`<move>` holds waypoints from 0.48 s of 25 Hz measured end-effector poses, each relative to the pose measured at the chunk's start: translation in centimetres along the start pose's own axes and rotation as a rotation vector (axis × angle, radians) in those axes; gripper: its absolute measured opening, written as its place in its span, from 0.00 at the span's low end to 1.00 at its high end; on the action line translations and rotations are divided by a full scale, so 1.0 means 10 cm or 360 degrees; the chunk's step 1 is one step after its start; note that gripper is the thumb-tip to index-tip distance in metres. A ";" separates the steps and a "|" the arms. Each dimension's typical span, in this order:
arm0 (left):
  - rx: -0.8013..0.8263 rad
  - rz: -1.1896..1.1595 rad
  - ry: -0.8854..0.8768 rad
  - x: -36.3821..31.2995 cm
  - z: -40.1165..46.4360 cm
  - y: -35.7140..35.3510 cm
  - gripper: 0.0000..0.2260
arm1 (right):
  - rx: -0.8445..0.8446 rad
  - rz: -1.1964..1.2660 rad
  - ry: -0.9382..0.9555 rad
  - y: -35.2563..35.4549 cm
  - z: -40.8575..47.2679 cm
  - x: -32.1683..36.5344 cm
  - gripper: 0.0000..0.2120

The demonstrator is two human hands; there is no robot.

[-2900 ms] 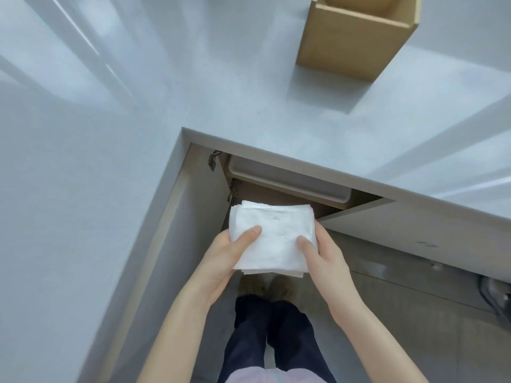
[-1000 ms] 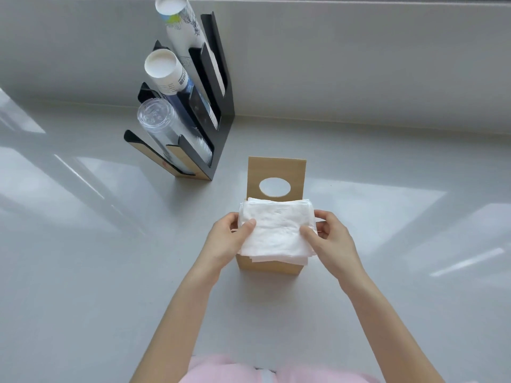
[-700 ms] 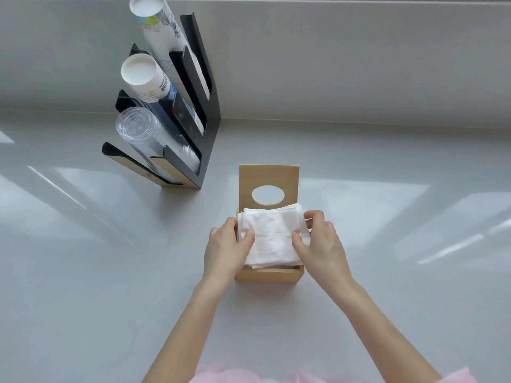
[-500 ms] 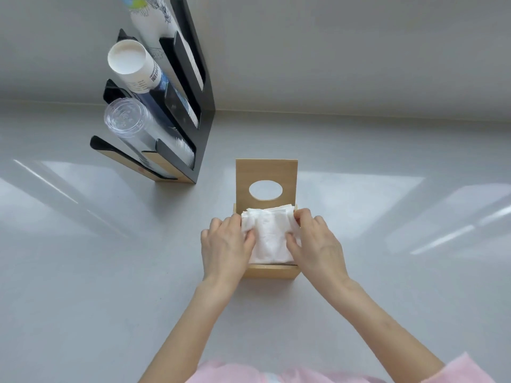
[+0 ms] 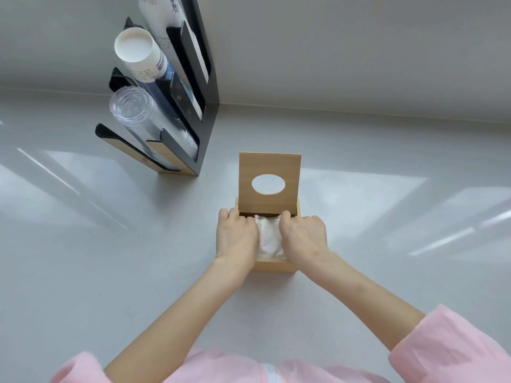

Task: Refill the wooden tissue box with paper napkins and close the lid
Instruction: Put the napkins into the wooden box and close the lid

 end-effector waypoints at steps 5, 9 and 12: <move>0.0013 0.0025 -0.0035 0.02 -0.04 0.05 0.09 | -0.0126 0.0124 -0.0061 0.06 -0.11 -0.06 0.14; -0.0217 -0.0146 0.0006 0.08 -0.12 0.17 0.07 | -0.0325 0.0231 0.0092 0.26 -0.21 -0.10 0.05; -0.0247 -0.0087 -0.0257 0.03 -0.09 0.20 0.06 | -0.0151 0.0016 0.0331 0.22 -0.19 -0.01 0.10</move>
Point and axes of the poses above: each hand's wrist, its own z-axis towards the middle knuckle, its own y-axis out of the back of the hand, x = y × z, the point moved 5 cm from there along z, towards the middle knuckle, and after that the axes turned 1 degree about -x, right-handed, at the moved point
